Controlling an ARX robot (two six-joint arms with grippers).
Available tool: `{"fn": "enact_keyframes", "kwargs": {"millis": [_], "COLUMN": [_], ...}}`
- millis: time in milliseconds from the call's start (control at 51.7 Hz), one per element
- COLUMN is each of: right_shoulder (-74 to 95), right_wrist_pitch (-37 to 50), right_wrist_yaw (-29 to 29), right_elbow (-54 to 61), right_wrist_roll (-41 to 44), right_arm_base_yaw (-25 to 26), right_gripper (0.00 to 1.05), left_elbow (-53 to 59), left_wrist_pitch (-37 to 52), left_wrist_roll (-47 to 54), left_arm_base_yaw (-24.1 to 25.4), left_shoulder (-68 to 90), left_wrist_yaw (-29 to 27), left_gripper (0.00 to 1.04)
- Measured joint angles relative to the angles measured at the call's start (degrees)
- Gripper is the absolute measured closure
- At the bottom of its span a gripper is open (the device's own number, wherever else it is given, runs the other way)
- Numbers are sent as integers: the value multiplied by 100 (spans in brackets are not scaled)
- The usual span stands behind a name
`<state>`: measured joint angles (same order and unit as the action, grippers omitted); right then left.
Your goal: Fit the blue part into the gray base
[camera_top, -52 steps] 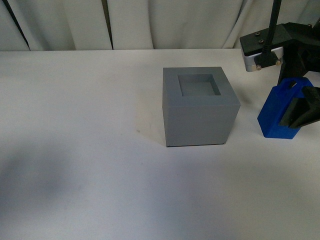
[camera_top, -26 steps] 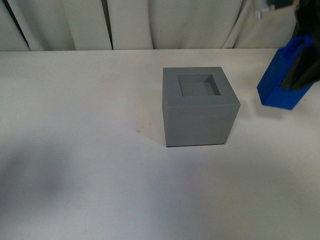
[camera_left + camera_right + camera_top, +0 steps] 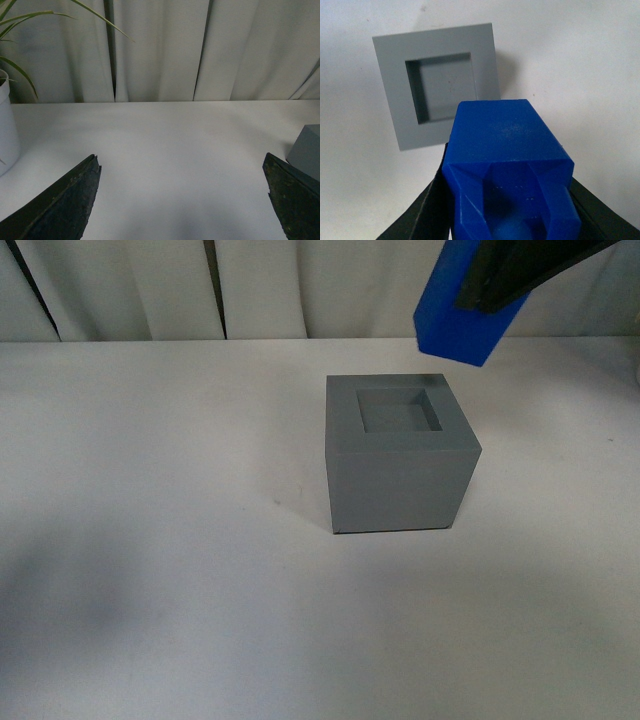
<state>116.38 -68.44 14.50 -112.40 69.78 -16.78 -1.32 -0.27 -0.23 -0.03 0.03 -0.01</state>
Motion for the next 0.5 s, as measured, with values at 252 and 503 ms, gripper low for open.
{"fn": "enact_keyframes", "kwargs": {"millis": [252, 503], "right_shoulder": [431, 566], "right_wrist_pitch": [-33, -105], "right_wrist_yaw": [-9, 2], "right_elbow": [-243, -470], "right_wrist_roll": [-92, -122], "right_arm_base_yaw": [-299, -470], "right_gripper": [58, 58], "left_elbow": [0, 0], "left_wrist_pitch": [2, 0], "left_wrist_roll": [2, 2], "left_arm_base_yaw": [0, 0], "left_shoulder": [0, 0], "left_wrist_yaw": [2, 0], "left_gripper": [6, 6]}}
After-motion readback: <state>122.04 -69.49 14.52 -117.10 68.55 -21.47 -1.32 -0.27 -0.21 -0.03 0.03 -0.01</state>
